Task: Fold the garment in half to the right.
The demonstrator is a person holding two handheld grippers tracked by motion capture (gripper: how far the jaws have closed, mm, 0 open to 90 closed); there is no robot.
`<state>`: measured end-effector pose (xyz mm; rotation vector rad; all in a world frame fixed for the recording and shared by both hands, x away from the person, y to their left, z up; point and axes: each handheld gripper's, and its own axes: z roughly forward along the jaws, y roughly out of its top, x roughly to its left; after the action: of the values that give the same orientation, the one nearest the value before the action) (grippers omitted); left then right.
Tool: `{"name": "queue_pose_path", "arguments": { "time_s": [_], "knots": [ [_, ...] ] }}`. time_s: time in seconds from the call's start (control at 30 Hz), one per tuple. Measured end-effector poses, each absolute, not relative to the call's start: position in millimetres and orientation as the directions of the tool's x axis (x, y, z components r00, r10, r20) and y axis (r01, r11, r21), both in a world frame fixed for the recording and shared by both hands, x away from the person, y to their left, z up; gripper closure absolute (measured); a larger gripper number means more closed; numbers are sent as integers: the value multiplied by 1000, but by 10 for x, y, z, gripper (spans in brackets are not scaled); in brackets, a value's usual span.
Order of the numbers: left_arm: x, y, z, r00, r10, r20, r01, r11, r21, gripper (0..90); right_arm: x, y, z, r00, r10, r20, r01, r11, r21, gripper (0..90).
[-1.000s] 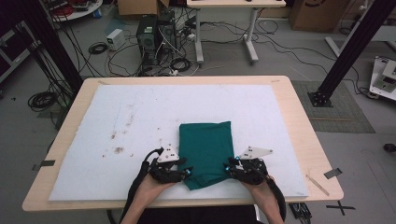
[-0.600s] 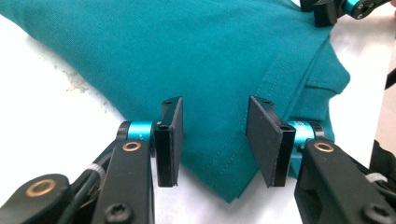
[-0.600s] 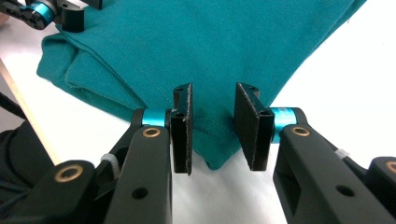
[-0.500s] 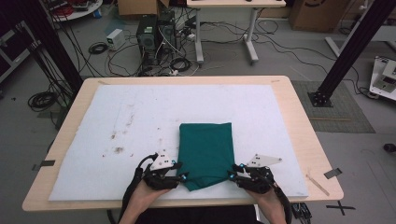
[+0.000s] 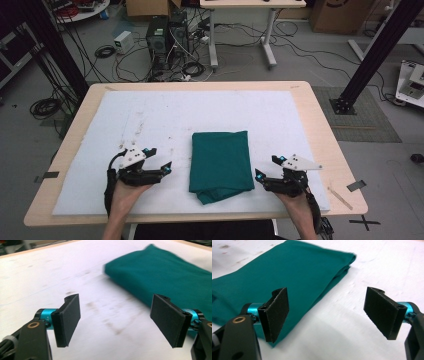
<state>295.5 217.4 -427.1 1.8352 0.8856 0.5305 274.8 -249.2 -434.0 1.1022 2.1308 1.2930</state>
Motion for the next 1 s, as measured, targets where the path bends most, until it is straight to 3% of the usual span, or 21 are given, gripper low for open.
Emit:
{"name": "queue_pose_path", "arguments": {
  "time_s": [0.5,1.0],
  "knots": [
    [3040,3005,-4317,478,875,-75,373,-125,919,239,3012,-2578,-4350,-538,842,38,406,219,887,211],
    [2897,3355,-4308,404,911,-85,361,-74,930,239,2957,-2873,-4333,-497,866,57,396,168,903,212]
  ]
}}
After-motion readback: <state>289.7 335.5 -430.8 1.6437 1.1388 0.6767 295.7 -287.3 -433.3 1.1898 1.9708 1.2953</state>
